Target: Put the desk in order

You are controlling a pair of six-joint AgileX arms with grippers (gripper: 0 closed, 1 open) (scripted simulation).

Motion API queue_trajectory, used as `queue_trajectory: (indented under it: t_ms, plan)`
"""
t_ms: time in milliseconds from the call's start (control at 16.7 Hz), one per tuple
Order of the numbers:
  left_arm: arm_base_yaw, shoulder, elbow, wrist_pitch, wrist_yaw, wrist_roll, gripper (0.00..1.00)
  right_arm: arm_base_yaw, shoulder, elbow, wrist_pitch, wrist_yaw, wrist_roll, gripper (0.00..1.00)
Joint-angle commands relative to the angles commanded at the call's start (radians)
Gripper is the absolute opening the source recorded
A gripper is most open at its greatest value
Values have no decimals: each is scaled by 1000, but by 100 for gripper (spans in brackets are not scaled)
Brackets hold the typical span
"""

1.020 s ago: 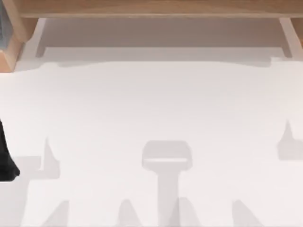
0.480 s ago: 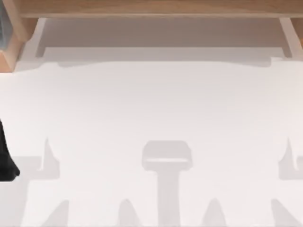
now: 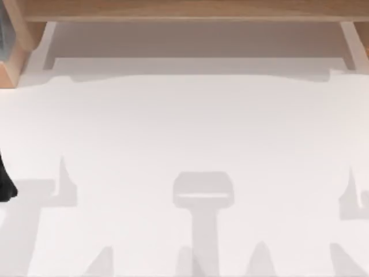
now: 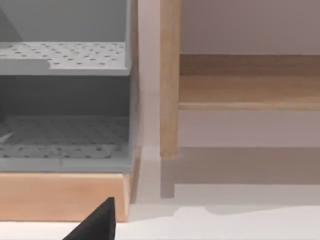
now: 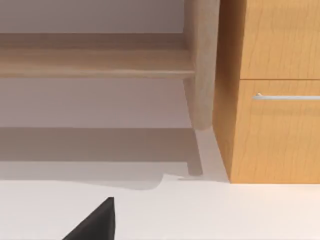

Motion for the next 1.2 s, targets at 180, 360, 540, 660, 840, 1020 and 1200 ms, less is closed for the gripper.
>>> queue_trajectory:
  t_ms: [180, 360, 540, 660, 840, 1020, 1200]
  plan:
    - [-59, 213, 220, -10, -55, 1, 100, 0, 0, 0, 0, 0, 0, 100]
    - [-130, 489, 511, -25, -124, 4, 100, 0, 0, 0, 0, 0, 0, 100]
    - [-207, 794, 835, -41, -200, 6, 100, 0, 0, 0, 0, 0, 0, 100]
    - [-259, 998, 1055, -51, -249, 7, 100, 0, 0, 0, 0, 0, 0, 100]
    - [-334, 1287, 1368, -66, -319, 8, 100, 0, 0, 0, 0, 0, 0, 100]
    - [-398, 1535, 1630, -78, -378, 9, 100, 0, 0, 0, 0, 0, 0, 100]
    - [-447, 1715, 1820, -86, -421, 10, 100, 0, 0, 0, 0, 0, 0, 100]
